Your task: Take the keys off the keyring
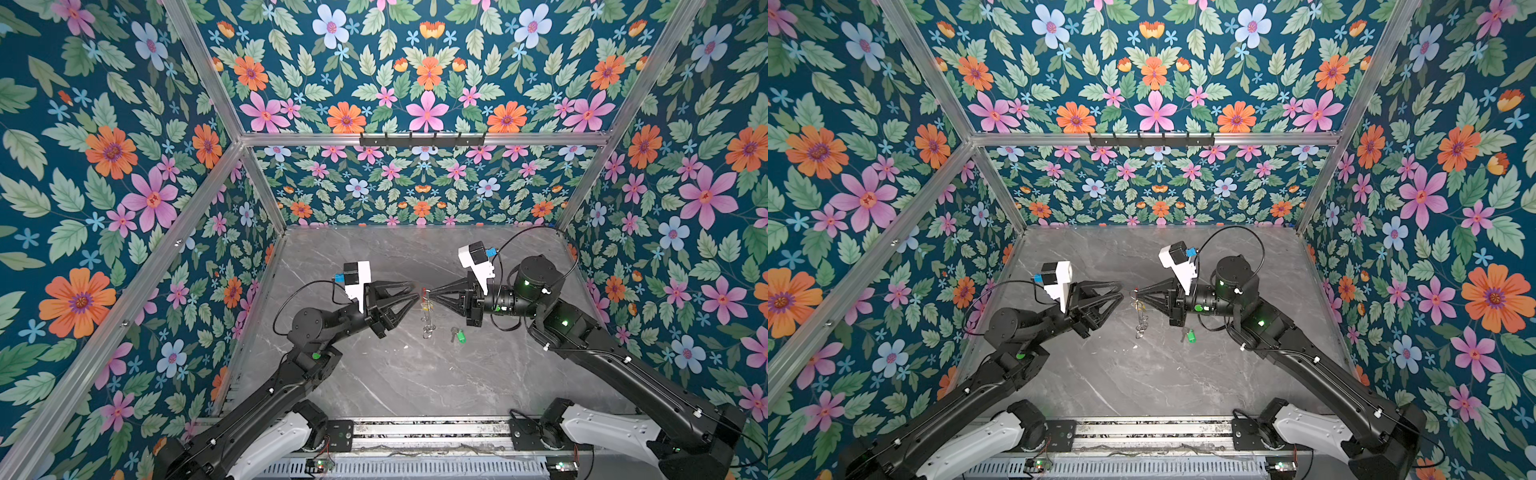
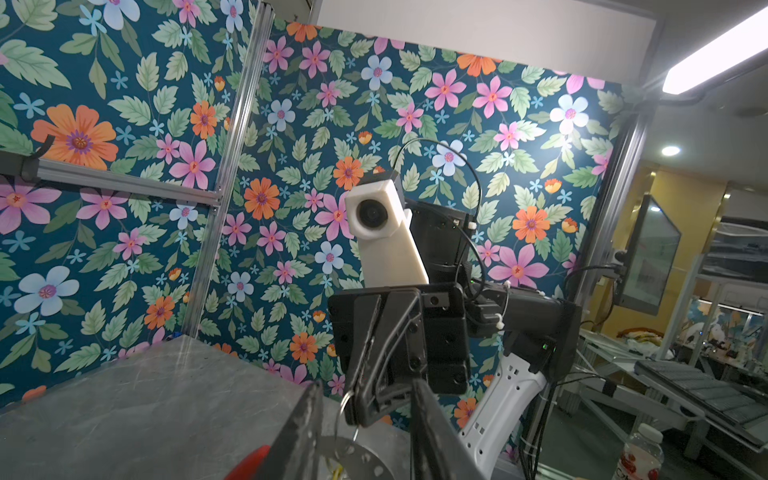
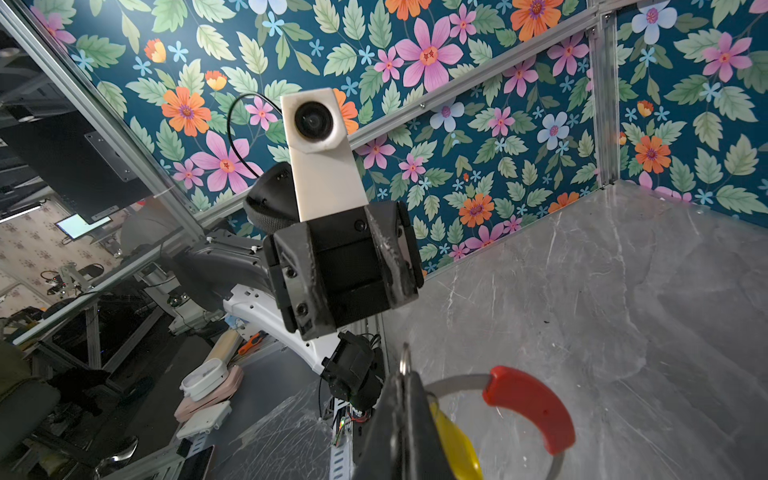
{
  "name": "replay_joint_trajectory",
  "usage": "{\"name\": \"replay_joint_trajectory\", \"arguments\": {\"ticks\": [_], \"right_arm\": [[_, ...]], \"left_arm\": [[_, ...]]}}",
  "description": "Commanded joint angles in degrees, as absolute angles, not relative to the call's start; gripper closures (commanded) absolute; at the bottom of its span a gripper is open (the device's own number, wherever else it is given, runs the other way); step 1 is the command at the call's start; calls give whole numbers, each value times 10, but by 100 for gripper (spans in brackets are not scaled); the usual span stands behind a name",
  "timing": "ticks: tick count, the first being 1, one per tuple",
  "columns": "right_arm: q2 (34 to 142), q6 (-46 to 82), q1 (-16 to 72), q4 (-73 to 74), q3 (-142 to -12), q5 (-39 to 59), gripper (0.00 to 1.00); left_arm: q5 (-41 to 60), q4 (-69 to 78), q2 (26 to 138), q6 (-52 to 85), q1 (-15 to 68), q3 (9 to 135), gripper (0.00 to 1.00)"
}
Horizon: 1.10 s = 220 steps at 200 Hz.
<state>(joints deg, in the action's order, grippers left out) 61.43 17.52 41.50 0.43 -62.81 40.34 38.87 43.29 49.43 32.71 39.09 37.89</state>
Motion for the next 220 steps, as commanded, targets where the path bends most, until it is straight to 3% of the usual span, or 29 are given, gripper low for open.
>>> {"name": "replay_joint_trajectory", "arguments": {"ticks": [1, 80, 220], "right_arm": [[612, 124, 416, -60, -647, 412, 100], [630, 29, 415, -216, -713, 426, 100], [658, -27, 414, -299, -759, 422, 100]], "left_arm": [[430, 284, 497, 273, 391, 412, 63], [528, 32, 535, 158, 391, 539, 66], [581, -30, 570, 131, 390, 578, 91]]}}
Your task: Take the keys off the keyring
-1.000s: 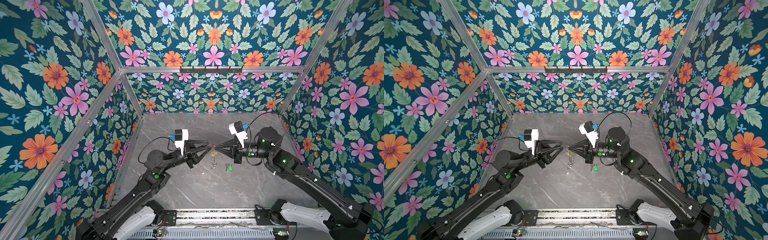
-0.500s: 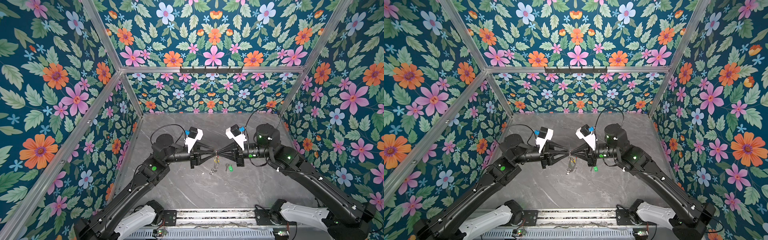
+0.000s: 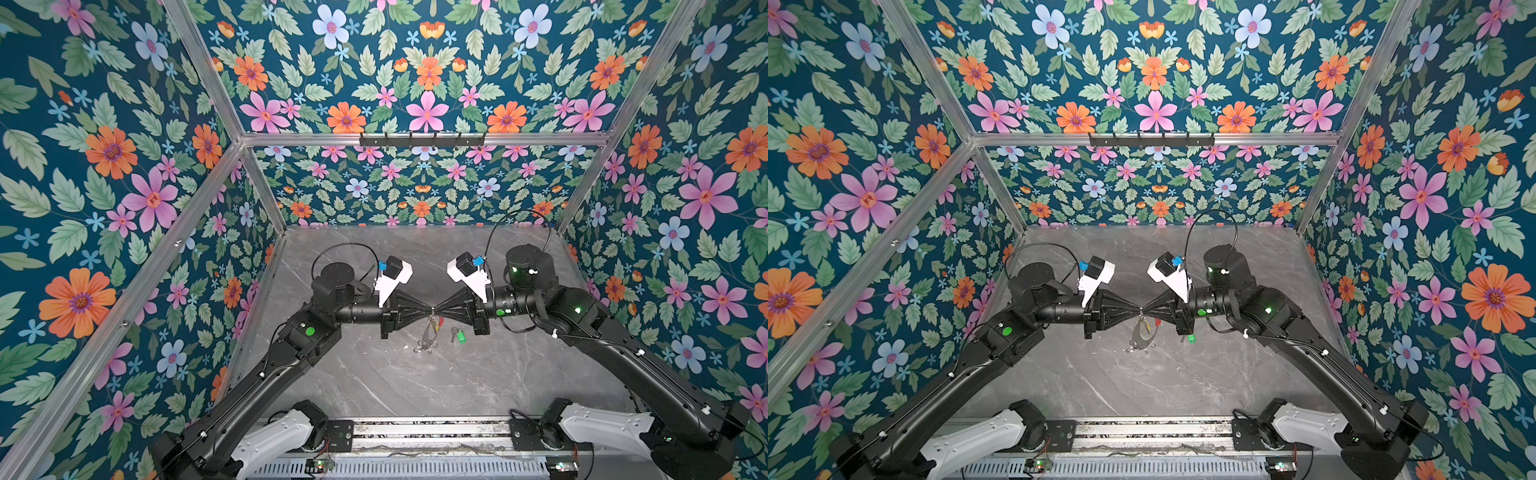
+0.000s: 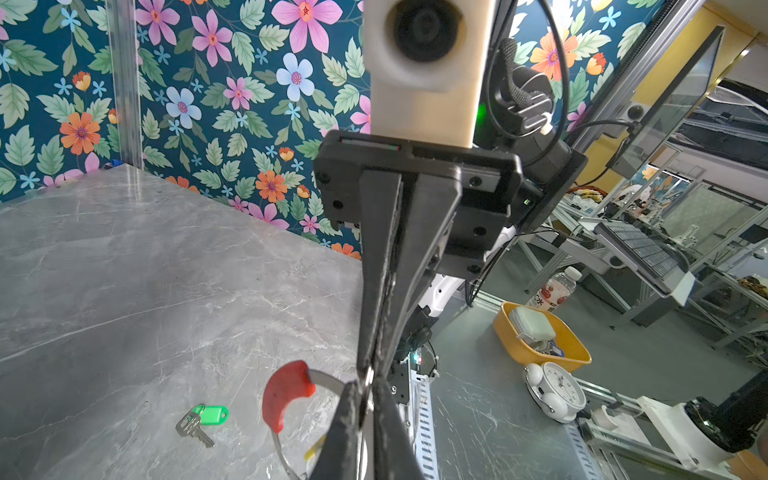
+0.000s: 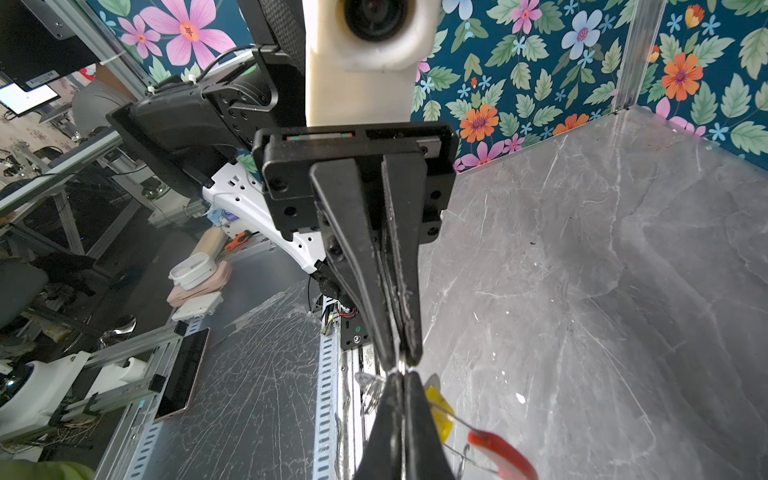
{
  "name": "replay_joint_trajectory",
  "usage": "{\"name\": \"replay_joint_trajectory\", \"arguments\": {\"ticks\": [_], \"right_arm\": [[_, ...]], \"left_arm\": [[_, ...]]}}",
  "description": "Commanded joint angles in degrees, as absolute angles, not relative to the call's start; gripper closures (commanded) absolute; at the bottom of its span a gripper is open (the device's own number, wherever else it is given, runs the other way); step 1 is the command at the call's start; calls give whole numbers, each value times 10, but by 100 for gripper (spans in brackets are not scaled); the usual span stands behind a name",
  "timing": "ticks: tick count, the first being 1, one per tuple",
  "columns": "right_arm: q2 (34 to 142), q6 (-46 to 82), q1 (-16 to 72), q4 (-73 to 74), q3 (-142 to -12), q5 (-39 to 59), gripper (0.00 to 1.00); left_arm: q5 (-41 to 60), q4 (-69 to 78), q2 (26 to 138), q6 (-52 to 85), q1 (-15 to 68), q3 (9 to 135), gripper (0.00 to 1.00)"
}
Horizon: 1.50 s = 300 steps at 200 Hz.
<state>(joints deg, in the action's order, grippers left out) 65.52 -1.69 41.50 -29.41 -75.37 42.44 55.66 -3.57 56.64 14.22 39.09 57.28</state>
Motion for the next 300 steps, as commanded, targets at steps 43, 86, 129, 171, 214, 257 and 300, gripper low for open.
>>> {"name": "replay_joint_trajectory", "arguments": {"ticks": [43, 86, 129, 171, 214, 257, 300], "right_arm": [[663, -29, 415, -301, -767, 416, 100], [665, -10, 415, -278, -765, 410, 99], [628, 62, 415, -150, -701, 376, 65], [570, 149, 416, 32, -609, 314, 60], [577, 188, 416, 82, -584, 321, 60], [582, 176, 415, 73, -576, 339, 55], [599, 162, 423, 50, -590, 348, 64]], "left_arm": [[584, -22, 572, 132, 391, 579, 100], [568, 53, 558, 166, 390, 546, 100], [499, 205, 527, 224, 392, 474, 100], [421, 376, 493, 266, 393, 393, 100], [365, 511, 481, 293, 393, 340, 100], [347, 534, 497, 302, 393, 339, 100], [353, 540, 503, 305, 393, 339, 100]]}}
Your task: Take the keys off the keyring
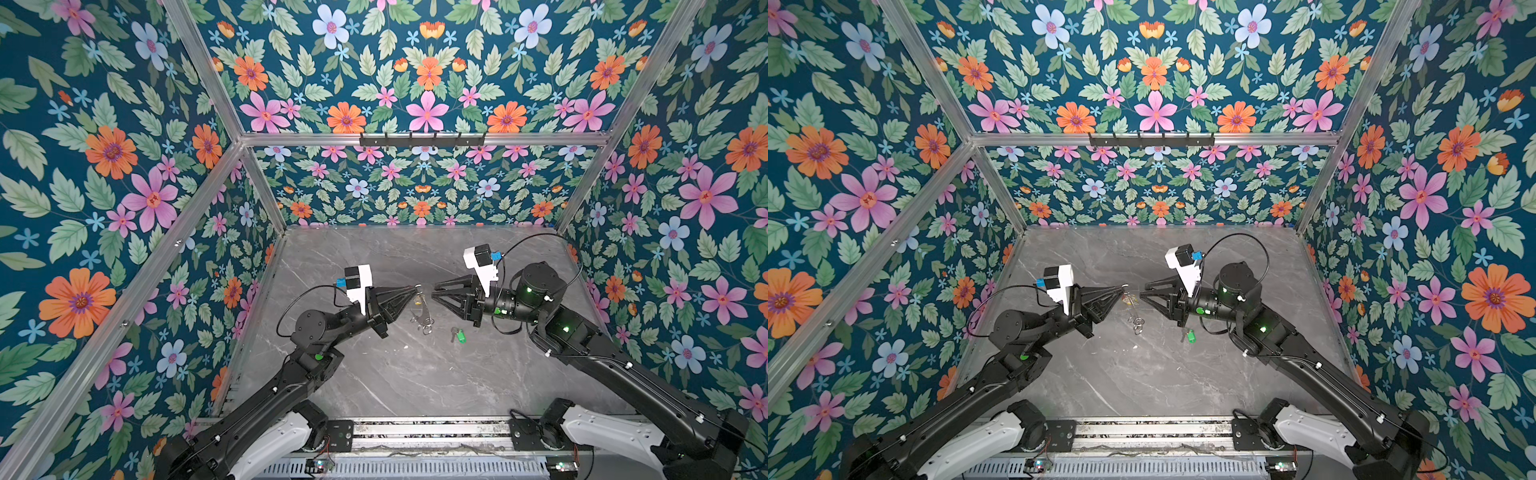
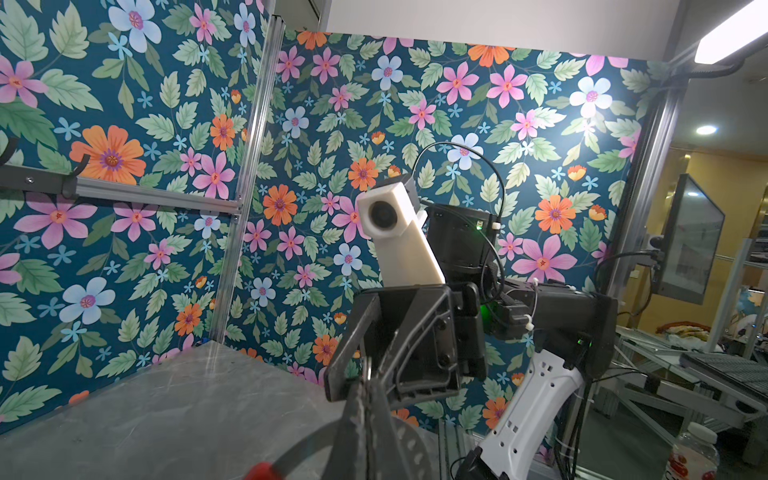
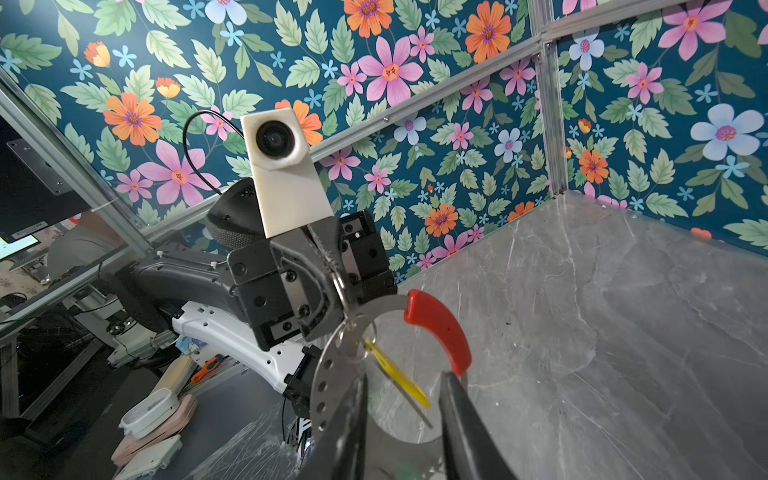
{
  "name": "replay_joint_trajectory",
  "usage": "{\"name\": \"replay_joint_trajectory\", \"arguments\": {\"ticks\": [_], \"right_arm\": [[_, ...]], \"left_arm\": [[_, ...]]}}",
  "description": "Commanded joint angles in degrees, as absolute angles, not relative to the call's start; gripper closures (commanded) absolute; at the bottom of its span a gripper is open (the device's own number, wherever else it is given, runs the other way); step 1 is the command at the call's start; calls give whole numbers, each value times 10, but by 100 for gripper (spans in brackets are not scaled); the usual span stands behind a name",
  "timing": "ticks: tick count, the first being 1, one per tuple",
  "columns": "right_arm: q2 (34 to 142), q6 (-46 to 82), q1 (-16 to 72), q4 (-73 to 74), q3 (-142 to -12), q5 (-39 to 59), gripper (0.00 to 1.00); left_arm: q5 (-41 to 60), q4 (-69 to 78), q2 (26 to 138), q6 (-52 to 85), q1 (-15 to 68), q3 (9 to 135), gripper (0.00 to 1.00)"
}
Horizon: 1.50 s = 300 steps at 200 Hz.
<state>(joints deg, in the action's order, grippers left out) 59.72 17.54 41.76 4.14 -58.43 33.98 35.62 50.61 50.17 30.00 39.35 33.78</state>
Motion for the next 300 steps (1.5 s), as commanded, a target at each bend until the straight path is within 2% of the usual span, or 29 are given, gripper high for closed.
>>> {"name": "replay_joint_trajectory", "arguments": {"ticks": [1, 23, 89, 124, 173, 204, 228, 245, 267, 284, 300], "right_arm": [[599, 161, 423, 50, -590, 347, 64], [589, 153, 423, 56, -592, 351, 57], [614, 173, 424, 99, -616, 426, 60], [627, 187, 423, 112, -620, 461, 68], [629, 185, 423, 107, -620, 461, 88], [633, 184, 423, 97, -625, 457, 89], [635, 181, 423, 92, -627, 454, 93], [634, 180, 424, 89, -628, 451, 100], [632, 160, 424, 46, -643, 439, 100], [633, 133, 423, -21, -666, 430, 100], [640, 101, 424, -102, -695, 419, 100]], "left_arm": [[353, 540, 503, 305, 393, 339, 100], [365, 522, 504, 300, 393, 342, 100], [390, 544, 512, 313, 393, 340, 100], [388, 552, 515, 316, 393, 337, 100], [387, 557, 523, 320, 393, 336, 100], [392, 567, 531, 328, 393, 335, 100], [393, 569, 533, 330, 393, 336, 100], [394, 569, 535, 331, 393, 337, 100], [392, 566, 533, 337, 393, 338, 100], [388, 530, 518, 335, 392, 341, 80], [387, 460, 499, 317, 392, 353, 72]]}}
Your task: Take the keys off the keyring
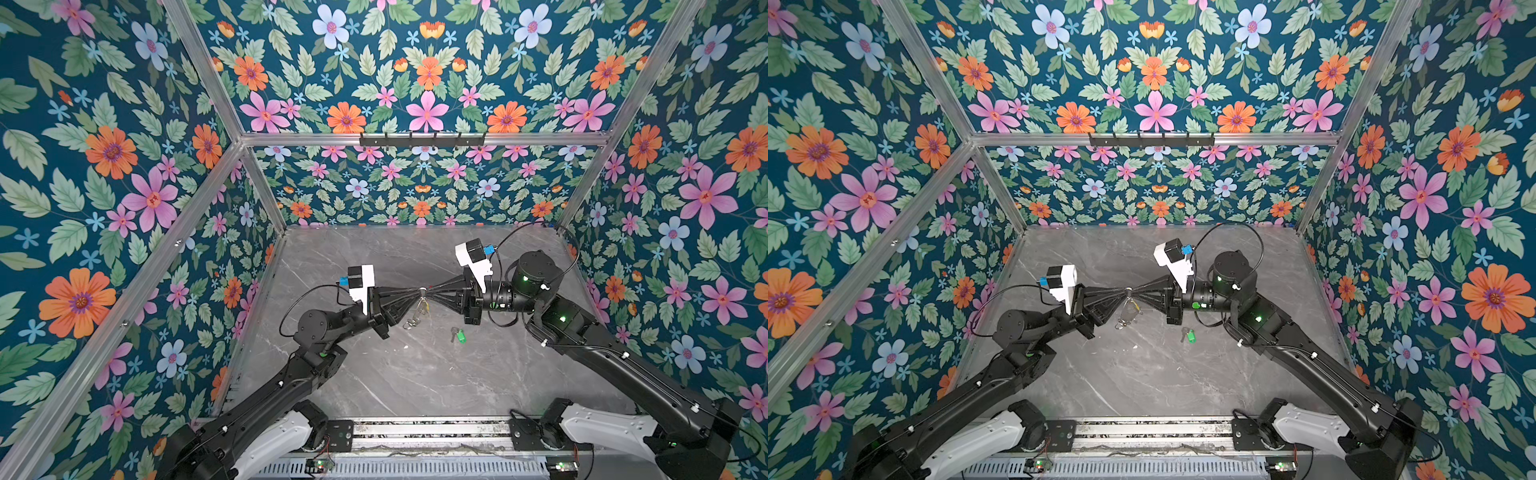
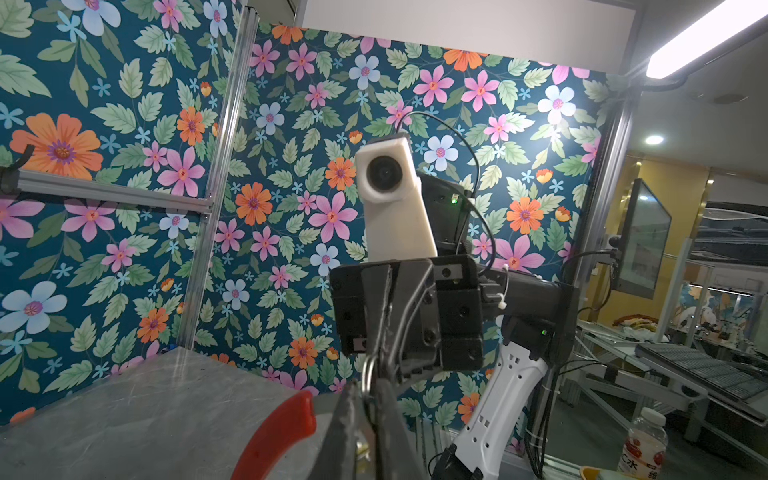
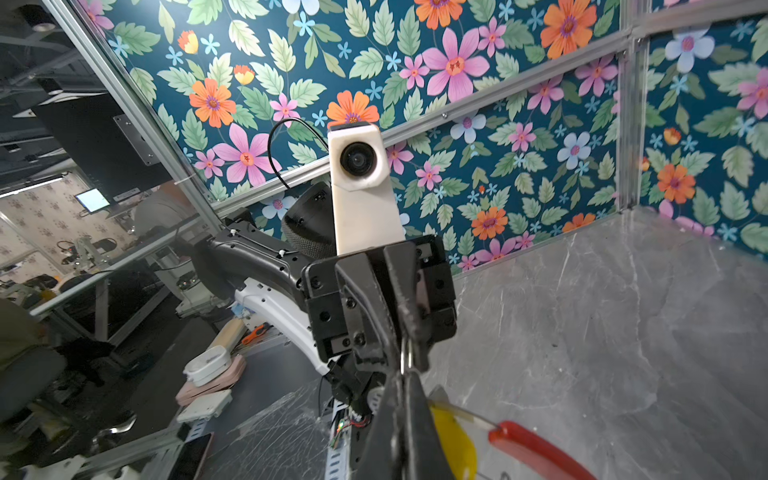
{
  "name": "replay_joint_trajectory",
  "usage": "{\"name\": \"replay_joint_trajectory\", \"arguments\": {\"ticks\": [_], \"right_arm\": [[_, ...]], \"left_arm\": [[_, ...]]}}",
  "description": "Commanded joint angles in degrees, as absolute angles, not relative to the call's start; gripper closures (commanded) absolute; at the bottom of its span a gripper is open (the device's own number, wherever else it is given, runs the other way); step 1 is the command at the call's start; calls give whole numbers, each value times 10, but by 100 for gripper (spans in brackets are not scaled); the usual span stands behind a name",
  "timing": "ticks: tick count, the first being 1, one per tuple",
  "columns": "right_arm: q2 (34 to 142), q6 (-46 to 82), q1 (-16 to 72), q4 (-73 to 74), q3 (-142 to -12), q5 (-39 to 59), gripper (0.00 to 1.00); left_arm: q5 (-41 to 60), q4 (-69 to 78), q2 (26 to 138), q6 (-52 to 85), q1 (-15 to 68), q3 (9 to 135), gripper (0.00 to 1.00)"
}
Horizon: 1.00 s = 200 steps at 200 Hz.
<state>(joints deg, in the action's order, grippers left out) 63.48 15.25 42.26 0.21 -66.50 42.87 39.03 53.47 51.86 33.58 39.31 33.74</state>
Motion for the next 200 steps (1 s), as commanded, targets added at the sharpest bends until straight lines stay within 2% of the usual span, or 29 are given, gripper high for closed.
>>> {"name": "replay_joint_trajectory", "arguments": {"ticks": [1, 31, 65, 144, 200], "right_arm": [[640, 99, 424, -107, -696, 419, 100], [654, 49, 424, -220, -741, 413, 100], [662, 5, 424, -291, -772, 412, 100], [665, -33, 423, -319, -781, 398, 100], [666, -37, 422, -321, -784, 401, 100]], "left_arm": [[387, 455, 497, 315, 391, 355, 72], [415, 326, 492, 282, 390, 396, 70], [491, 239, 522, 272, 389, 446, 70], [535, 97, 533, 219, 388, 508, 72], [541, 72, 532, 210, 382, 508, 72]]}}
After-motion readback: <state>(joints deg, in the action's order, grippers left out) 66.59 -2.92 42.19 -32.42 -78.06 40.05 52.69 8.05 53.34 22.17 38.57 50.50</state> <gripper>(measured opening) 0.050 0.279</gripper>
